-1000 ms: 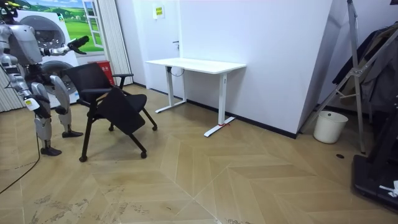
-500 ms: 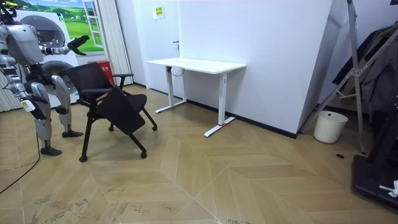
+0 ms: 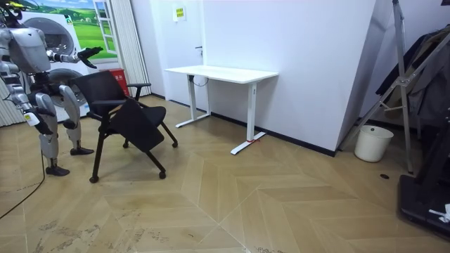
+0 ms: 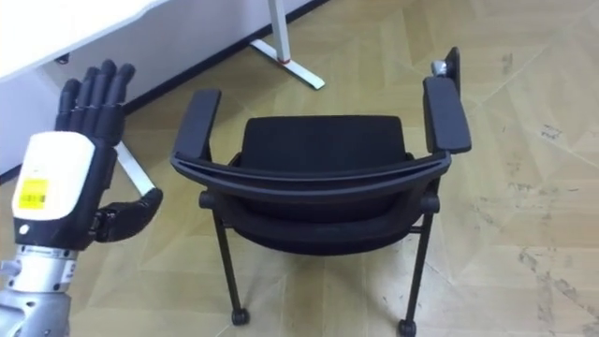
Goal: Push chair
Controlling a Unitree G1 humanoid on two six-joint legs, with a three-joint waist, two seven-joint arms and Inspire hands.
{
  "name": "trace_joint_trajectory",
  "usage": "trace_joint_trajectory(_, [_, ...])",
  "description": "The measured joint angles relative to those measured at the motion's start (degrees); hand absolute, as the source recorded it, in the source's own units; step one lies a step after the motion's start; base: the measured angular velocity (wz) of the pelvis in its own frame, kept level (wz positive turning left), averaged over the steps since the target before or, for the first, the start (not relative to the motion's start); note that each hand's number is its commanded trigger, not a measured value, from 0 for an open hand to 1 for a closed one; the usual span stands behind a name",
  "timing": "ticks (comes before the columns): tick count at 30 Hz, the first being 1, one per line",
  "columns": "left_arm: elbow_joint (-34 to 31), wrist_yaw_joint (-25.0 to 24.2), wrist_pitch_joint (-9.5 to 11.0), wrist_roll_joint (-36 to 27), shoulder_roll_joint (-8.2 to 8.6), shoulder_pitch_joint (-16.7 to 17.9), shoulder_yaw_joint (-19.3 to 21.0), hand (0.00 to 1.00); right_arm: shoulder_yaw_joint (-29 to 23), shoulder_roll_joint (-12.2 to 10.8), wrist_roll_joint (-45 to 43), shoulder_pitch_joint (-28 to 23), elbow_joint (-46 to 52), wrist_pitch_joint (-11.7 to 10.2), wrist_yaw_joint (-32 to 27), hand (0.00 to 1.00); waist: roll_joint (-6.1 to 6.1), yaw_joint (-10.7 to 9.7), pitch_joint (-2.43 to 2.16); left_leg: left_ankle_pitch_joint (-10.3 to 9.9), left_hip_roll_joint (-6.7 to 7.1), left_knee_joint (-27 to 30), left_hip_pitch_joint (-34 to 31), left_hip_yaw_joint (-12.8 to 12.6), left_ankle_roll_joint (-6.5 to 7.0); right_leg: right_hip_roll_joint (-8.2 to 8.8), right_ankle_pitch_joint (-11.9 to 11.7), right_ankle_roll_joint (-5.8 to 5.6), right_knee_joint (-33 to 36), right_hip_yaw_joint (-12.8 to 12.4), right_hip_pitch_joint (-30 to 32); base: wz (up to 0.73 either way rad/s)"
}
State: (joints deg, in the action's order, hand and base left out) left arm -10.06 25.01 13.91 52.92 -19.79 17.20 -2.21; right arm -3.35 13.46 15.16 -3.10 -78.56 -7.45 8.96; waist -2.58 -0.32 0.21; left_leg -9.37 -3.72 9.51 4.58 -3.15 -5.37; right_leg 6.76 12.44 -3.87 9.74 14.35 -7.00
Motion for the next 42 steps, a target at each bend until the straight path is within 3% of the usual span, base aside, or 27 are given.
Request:
trace_joint_trajectory(10, [0.0, -2.0, -0.9, 0.7, -0.33, 0.0, -4.9, 0.00, -0.2, 0.0, 0.3, -0.1, 0.6, 0.0, -0.1, 0.00, -0.26, -1.9, -0.21, 0.0, -0.01, 0.0, 0.5, -1.2, 0.00, -0.01, 0.0, 0.00, 0.0, -0.7, 0.0, -0.04])
trace_joint_trajectory(15, [0.0, -2.0, -1.0, 0.7, -0.85, 0.0, -5.1, 0.00, -0.1, 0.0, 0.5, 0.0, 0.6, 0.0, -0.1, 0.00, -0.55, -2.5, -0.38, 0.0, -0.01, -0.2, 1.2, -1.5, 0.00, -0.02, -0.1, 0.00, 0.0, -2.0, 0.0, -0.12])
trace_joint_trajectory(21, [0.0, -1.8, -1.0, 0.8, -1.39, 0.0, -7.1, 0.00, 0.0, 0.0, 0.5, -0.2, 0.8, 0.0, -0.2, 0.00, -0.63, -2.8, -0.23, 0.0, -0.01, -0.6, 2.1, -2.3, 0.01, -0.06, -0.1, -0.01, 0.0, -3.2, -0.1, -0.11])
trace_joint_trajectory(26, [0.8, -1.4, -1.1, 1.8, -1.42, 0.0, -7.3, 0.00, -0.1, 0.0, 0.8, -0.4, 0.8, 0.0, -1.5, 0.00, -0.93, -4.1, 0.23, 0.0, -0.01, -1.0, 2.2, -2.8, 0.01, -0.05, -0.1, -0.09, 0.0, -3.5, -0.2, 0.00])
trace_joint_trajectory(34, [4.6, -1.4, -2.4, 1.8, -1.42, -0.1, -7.5, 0.00, -0.3, -0.2, 0.8, -1.1, 1.1, 0.4, -3.6, 0.00, -0.69, -5.7, 0.34, 0.0, -0.02, -1.0, 2.0, -4.7, 0.05, -0.10, -0.3, -0.12, 0.1, -4.9, 0.8, -0.10])
trace_joint_trajectory(42, [6.8, -0.9, -2.7, 1.8, -1.44, -1.5, -7.5, 0.00, -0.3, -0.3, 0.9, -1.3, 2.0, 1.2, -5.3, 0.00, -0.63, -6.1, 0.14, -0.4, -0.02, -1.0, 2.2, -5.3, 0.68, -0.18, -0.5, -0.26, 0.0, -6.3, 1.1, -0.08])
